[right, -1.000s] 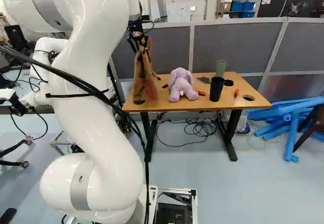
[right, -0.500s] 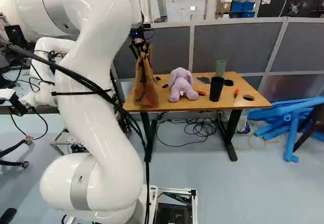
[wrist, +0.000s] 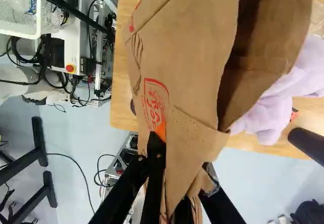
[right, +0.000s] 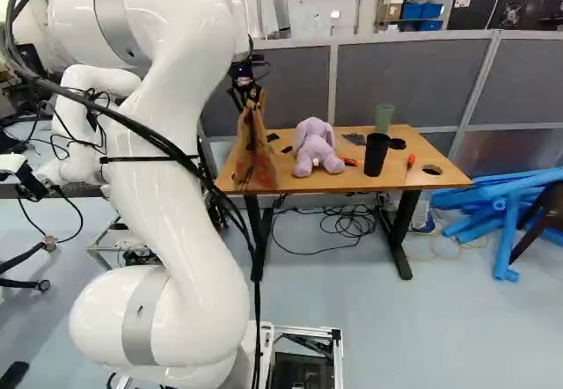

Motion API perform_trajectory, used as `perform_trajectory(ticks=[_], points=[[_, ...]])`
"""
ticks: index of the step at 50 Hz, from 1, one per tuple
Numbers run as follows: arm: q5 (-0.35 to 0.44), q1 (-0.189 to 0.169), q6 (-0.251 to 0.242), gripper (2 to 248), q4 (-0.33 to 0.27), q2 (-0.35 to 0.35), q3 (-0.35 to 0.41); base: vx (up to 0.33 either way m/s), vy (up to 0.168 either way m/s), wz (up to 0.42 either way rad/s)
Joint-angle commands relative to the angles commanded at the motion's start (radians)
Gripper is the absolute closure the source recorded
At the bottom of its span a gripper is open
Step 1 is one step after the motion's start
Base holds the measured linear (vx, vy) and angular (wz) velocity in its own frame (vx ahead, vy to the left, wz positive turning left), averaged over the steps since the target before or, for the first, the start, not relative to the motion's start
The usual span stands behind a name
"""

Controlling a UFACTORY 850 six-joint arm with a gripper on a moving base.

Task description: Pick up the bag on the ground and place it on the table

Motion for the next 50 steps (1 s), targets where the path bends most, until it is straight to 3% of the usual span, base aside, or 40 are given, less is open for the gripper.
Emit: perform_trajectory(ticks=[23,24,29,30,34,35,39,40,45,46,50], points=[[0.0,0.001,0.0,221,0.0,-0.03,-0.027,0.0,0.0,0.0],[0.0,0.001,0.0,190,0.0,-0.03,-0.027,0.0,0.0,0.0],[0.0,0.001,0.0,190,0.0,-0.03,-0.027,0.0,0.0,0.0],[0.0,0.001,0.0,157,0.0,-0.03,-0.027,0.0,0.0,0.0],[0.0,0.001,0.0,157,0.0,-0.03,-0.027,0.0,0.0,0.0],[0.0,0.001,0.0,122,0.0,-0.03,-0.027,0.0,0.0,0.0],[0.0,0.001,0.0,122,0.0,-0.026,-0.027,0.0,0.0,0.0],[0.0,0.001,0.0,86,0.0,-0.025,-0.027,0.0,0.0,0.0],[0.0,0.001,0.0,86,0.0,-0.015,-0.027,0.0,0.0,0.0],[0.0,0.001,0.0,49,0.0,-0.013,-0.027,0.0,0.0,0.0],[0.0,0.001,0.0,49,0.0,-0.004,-0.027,0.0,0.0,0.0]])
